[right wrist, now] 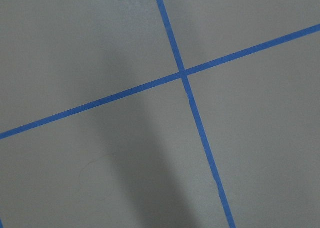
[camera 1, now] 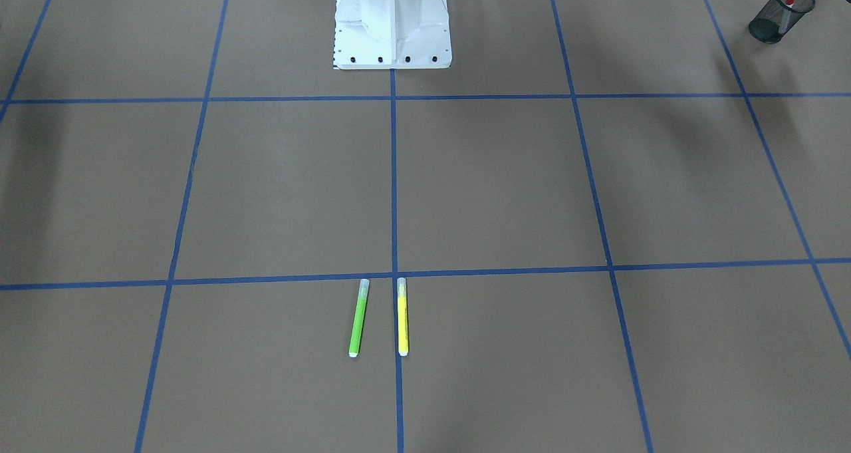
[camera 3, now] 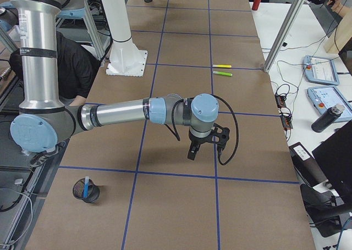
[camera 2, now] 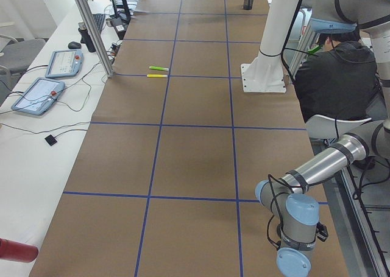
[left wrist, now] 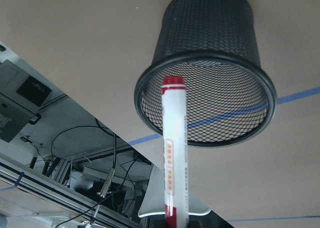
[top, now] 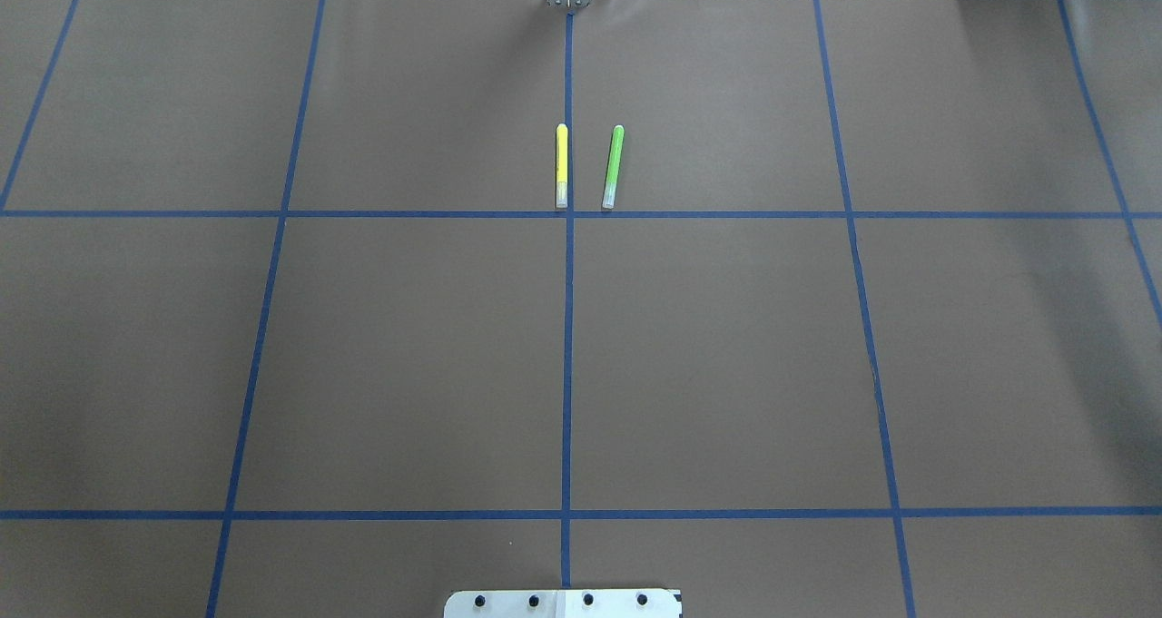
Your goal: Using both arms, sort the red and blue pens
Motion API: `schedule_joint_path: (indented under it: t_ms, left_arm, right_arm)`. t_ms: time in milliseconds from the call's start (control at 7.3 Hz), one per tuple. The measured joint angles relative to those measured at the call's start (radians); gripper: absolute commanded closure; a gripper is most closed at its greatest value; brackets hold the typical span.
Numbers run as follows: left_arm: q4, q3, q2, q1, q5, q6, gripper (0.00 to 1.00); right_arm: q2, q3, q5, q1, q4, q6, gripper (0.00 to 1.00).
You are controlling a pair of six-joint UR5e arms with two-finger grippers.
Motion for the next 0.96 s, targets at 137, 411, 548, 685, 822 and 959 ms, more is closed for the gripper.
schedule_joint_path:
  t_ms: [137,411,548,685,822,959]
  left_arm:
    - [0.001,0.0,-0.014,0.0,-0.006,0.004,0.0]
    - [-0.001,-0.017,-0.065,0.0,-0.027,0.006,0.0]
    - [-0.002,-0.022,-0.118,0.0,-0.031,0.006,0.0]
    - [-0.003,-0.029,-0.181,0.0,-0.032,0.004,0.0]
    - [-0.008,-0.049,-0.244,0.0,-0.033,-0.009,0.0]
    - [-0.034,-0.095,-0.301,0.002,-0.034,-0.054,0.0]
  right_arm:
    - [0.0,0.0,0.0,0.0,0.0,0.001,0.01]
    - [0.001,0.005,0.004,0.0,0.0,0.001,0.01]
    - [0.005,0.01,0.005,0.0,0.0,0.001,0.01]
    - [0.012,0.013,0.004,0.0,0.0,0.001,0.0]
    - [0.019,0.014,0.003,0.0,0.0,0.001,0.0]
    - [0.029,0.015,0.001,-0.001,0.0,0.0,0.0]
